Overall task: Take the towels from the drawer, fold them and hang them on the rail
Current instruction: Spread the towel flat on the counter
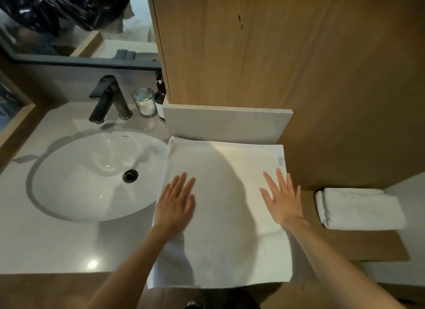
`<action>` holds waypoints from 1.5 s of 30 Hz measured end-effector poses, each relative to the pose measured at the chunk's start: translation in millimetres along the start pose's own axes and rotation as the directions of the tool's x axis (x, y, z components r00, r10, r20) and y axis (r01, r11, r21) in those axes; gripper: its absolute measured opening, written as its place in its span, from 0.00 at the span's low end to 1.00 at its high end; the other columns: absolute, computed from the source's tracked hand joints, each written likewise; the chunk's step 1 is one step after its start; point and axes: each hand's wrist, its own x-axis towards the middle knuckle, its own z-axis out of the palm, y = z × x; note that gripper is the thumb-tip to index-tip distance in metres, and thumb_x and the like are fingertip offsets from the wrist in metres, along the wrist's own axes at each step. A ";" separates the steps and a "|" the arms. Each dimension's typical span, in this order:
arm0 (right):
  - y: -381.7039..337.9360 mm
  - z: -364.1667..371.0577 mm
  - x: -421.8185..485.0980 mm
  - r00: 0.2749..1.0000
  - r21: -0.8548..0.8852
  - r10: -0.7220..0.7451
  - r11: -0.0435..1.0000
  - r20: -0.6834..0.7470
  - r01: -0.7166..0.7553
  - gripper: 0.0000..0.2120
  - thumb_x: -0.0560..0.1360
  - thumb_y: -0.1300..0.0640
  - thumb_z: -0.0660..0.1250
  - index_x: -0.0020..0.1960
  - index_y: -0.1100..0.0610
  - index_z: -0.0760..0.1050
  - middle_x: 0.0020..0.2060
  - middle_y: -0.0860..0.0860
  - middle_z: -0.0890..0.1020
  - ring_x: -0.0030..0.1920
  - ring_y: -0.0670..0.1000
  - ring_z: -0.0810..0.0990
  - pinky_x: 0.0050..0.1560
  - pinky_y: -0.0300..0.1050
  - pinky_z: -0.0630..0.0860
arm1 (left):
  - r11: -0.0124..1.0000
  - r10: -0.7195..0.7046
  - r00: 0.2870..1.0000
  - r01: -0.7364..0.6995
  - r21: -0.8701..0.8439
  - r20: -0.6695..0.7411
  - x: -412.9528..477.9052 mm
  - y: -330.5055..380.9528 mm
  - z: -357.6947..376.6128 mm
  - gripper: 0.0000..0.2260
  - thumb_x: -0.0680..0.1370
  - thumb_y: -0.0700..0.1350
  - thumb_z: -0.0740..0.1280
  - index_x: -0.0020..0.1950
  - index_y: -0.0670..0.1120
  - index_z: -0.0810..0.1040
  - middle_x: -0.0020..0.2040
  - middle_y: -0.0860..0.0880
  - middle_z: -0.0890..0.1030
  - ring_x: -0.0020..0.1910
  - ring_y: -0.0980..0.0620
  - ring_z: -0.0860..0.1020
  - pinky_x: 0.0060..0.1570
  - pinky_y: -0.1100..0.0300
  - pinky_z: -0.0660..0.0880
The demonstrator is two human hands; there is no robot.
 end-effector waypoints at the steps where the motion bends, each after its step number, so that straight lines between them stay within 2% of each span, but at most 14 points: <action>1: -2.0 -3.2 -3.4 0.999 -0.006 0.034 0.999 0.028 -0.033 0.27 0.79 0.34 0.38 0.76 0.35 0.38 0.78 0.44 0.37 0.77 0.53 0.33 0.75 0.61 0.36 | 1.000 0.002 1.000 -0.002 0.001 0.017 0.4 -0.3 -1.3 0.28 0.78 0.59 0.38 0.78 0.58 0.50 0.78 0.56 0.45 0.78 0.56 0.44 0.75 0.58 0.41; 4: -25.8 -11.1 -22.0 1.000 -0.071 0.028 0.997 -0.012 -0.029 0.26 0.82 0.43 0.42 0.79 0.43 0.42 0.79 0.50 0.42 0.77 0.56 0.35 0.75 0.61 0.38 | 0.999 -0.018 0.996 0.016 0.030 0.084 2.4 9.9 -9.9 0.28 0.79 0.57 0.36 0.79 0.52 0.48 0.79 0.50 0.46 0.78 0.50 0.45 0.75 0.54 0.43; 6: -54.3 -11.2 -45.0 0.998 0.004 -0.059 0.998 -0.032 0.059 0.25 0.83 0.47 0.44 0.79 0.47 0.45 0.79 0.52 0.44 0.78 0.56 0.37 0.76 0.59 0.37 | 1.000 -0.023 0.996 0.022 0.006 0.081 -6.1 27.5 -14.6 0.25 0.83 0.52 0.39 0.79 0.48 0.46 0.79 0.49 0.45 0.78 0.49 0.44 0.75 0.53 0.40; 9: -96.4 9.9 -80.0 0.989 0.017 -0.148 0.989 0.004 0.148 0.25 0.84 0.52 0.47 0.80 0.48 0.46 0.79 0.54 0.46 0.78 0.58 0.40 0.75 0.61 0.37 | 0.999 0.051 0.997 -0.050 -0.018 0.050 -38.0 58.8 -4.0 0.31 0.76 0.55 0.30 0.79 0.48 0.44 0.79 0.50 0.42 0.77 0.49 0.39 0.73 0.53 0.35; 12: -113.3 39.7 -107.2 0.994 0.037 -0.106 0.994 -0.012 0.107 0.25 0.83 0.46 0.47 0.79 0.45 0.50 0.79 0.51 0.50 0.78 0.58 0.46 0.74 0.66 0.40 | 0.999 0.037 0.998 -0.036 -0.034 0.053 -68.4 68.1 24.0 0.29 0.78 0.56 0.33 0.79 0.50 0.44 0.79 0.50 0.41 0.77 0.50 0.36 0.74 0.51 0.33; 18: -49.4 40.7 -126.7 0.992 -0.049 -0.122 0.992 -0.042 0.120 0.26 0.78 0.35 0.33 0.75 0.35 0.34 0.76 0.43 0.34 0.76 0.51 0.31 0.76 0.53 0.34 | 1.000 0.016 1.000 -0.016 -0.026 0.000 -82.6 43.2 21.1 0.24 0.81 0.58 0.42 0.78 0.59 0.46 0.79 0.55 0.41 0.77 0.54 0.36 0.75 0.51 0.35; 21: -20.4 35.1 -133.5 0.997 -0.044 -0.058 0.997 -0.053 0.056 0.26 0.78 0.35 0.33 0.75 0.34 0.34 0.76 0.42 0.34 0.76 0.50 0.30 0.76 0.52 0.34 | 0.997 -0.020 1.000 0.019 -0.069 -0.009 -85.1 32.8 13.4 0.24 0.81 0.58 0.43 0.78 0.60 0.48 0.79 0.54 0.42 0.77 0.54 0.36 0.74 0.52 0.36; 25: -3.9 31.1 -136.9 1.000 -0.021 0.024 0.999 -0.008 -0.024 0.26 0.79 0.34 0.37 0.74 0.32 0.33 0.76 0.40 0.33 0.76 0.53 0.30 0.76 0.60 0.38 | 0.997 -0.043 0.999 0.043 -0.069 0.001 -88.9 26.2 10.8 0.25 0.80 0.59 0.41 0.78 0.60 0.46 0.79 0.54 0.40 0.76 0.54 0.35 0.75 0.51 0.38; 28: 0.5 22.5 -137.9 0.996 0.142 0.031 0.989 0.088 -0.044 0.27 0.78 0.32 0.43 0.74 0.31 0.38 0.76 0.39 0.34 0.78 0.57 0.39 0.75 0.60 0.46 | 0.997 -0.042 0.999 0.042 -0.058 0.004 -88.6 25.5 11.2 0.25 0.80 0.60 0.39 0.78 0.60 0.44 0.79 0.53 0.39 0.76 0.54 0.34 0.75 0.51 0.38; 30: 8.6 15.7 -141.6 0.991 0.350 -0.010 0.936 0.130 -0.036 0.28 0.79 0.37 0.55 0.76 0.34 0.48 0.77 0.41 0.36 0.77 0.55 0.53 0.75 0.55 0.51 | 0.998 -0.038 0.999 0.038 -0.042 -0.001 -88.8 26.0 12.1 0.26 0.80 0.60 0.38 0.78 0.59 0.44 0.79 0.53 0.39 0.76 0.53 0.35 0.76 0.50 0.39; 34: 35.7 5.9 -157.5 0.996 0.571 0.055 0.816 0.070 -0.085 0.30 0.76 0.49 0.69 0.74 0.43 0.62 0.77 0.49 0.57 0.76 0.51 0.56 0.71 0.51 0.61 | 0.998 -0.044 0.999 0.043 -0.038 -0.027 -89.0 26.8 13.7 0.25 0.80 0.59 0.40 0.78 0.59 0.47 0.79 0.51 0.44 0.77 0.52 0.38 0.76 0.48 0.42; 39: 46.7 -2.2 -166.8 0.980 0.649 0.182 0.737 0.081 -0.190 0.29 0.73 0.54 0.73 0.70 0.49 0.66 0.60 0.50 0.76 0.53 0.49 0.75 0.52 0.41 0.75 | 0.999 -0.040 0.997 0.041 0.014 -0.066 -90.1 28.9 12.5 0.24 0.80 0.57 0.44 0.77 0.58 0.52 0.79 0.49 0.50 0.78 0.49 0.46 0.76 0.46 0.46; 42: 44.6 -5.1 -167.0 0.972 0.675 0.201 0.701 0.121 -0.229 0.27 0.73 0.56 0.73 0.68 0.51 0.64 0.46 0.49 0.77 0.42 0.49 0.77 0.37 0.36 0.73 | 0.999 -0.030 0.997 0.029 -0.015 -0.076 -91.1 27.5 15.3 0.25 0.80 0.57 0.44 0.77 0.57 0.55 0.79 0.49 0.51 0.78 0.49 0.46 0.76 0.45 0.47; 45: 45.2 -14.5 -165.8 0.973 0.678 0.199 0.700 0.116 -0.224 0.24 0.74 0.57 0.72 0.63 0.49 0.63 0.43 0.51 0.77 0.39 0.48 0.76 0.33 0.35 0.71 | 0.998 -0.059 0.996 0.056 -0.038 -0.069 -89.6 27.5 14.3 0.24 0.80 0.56 0.45 0.77 0.58 0.57 0.79 0.48 0.53 0.78 0.49 0.48 0.76 0.45 0.49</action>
